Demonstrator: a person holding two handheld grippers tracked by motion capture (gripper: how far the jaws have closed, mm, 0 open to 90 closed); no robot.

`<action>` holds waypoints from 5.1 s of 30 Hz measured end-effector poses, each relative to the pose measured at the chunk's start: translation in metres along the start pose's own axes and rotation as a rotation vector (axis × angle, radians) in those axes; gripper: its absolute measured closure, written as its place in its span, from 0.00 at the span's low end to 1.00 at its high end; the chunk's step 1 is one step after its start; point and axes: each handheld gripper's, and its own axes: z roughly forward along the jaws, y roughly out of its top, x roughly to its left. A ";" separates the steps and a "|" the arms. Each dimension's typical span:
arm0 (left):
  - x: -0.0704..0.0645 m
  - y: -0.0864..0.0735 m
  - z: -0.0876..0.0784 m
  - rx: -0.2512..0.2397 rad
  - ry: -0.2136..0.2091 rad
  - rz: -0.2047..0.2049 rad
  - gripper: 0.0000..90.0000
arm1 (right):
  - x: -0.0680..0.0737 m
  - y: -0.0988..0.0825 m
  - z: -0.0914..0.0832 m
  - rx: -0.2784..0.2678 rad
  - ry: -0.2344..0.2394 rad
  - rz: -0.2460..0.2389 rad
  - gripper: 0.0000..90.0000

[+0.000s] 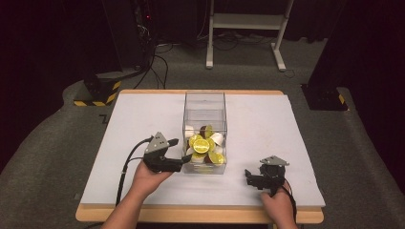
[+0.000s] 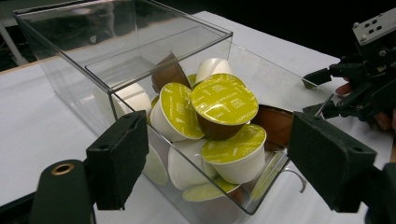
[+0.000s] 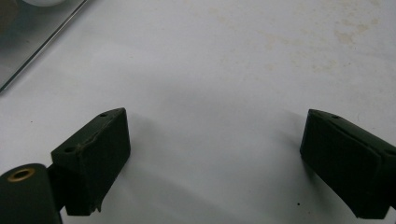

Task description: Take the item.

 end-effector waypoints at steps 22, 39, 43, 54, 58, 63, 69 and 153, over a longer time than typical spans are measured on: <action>-0.006 0.001 0.023 0.020 -0.025 0.001 0.25 | 0.000 0.000 0.000 0.000 0.000 -0.003 0.09; -0.009 0.004 0.041 0.043 -0.025 -0.006 0.25 | 0.000 0.000 0.000 0.000 0.000 -0.002 0.09; -0.009 0.003 0.046 0.051 -0.024 -0.002 0.25 | 0.000 0.000 0.000 0.000 0.000 -0.002 0.09; -0.008 0.000 0.058 0.091 0.004 0.020 0.25 | 0.000 0.000 0.000 0.000 0.000 -0.002 0.09; -0.009 0.000 0.061 0.109 0.006 0.021 0.26 | 0.000 0.000 0.000 0.000 0.000 -0.002 0.09; -0.008 -0.002 0.064 0.125 0.012 0.018 0.27 | 0.000 0.000 0.000 0.000 0.000 -0.002 0.09; -0.009 -0.003 0.068 0.132 0.026 0.031 0.30 | 0.000 0.000 0.000 0.000 0.001 -0.002 0.09; 0.001 0.022 0.007 -0.023 -0.001 -0.042 0.42 | 0.000 0.000 0.000 0.000 0.001 0.000 0.09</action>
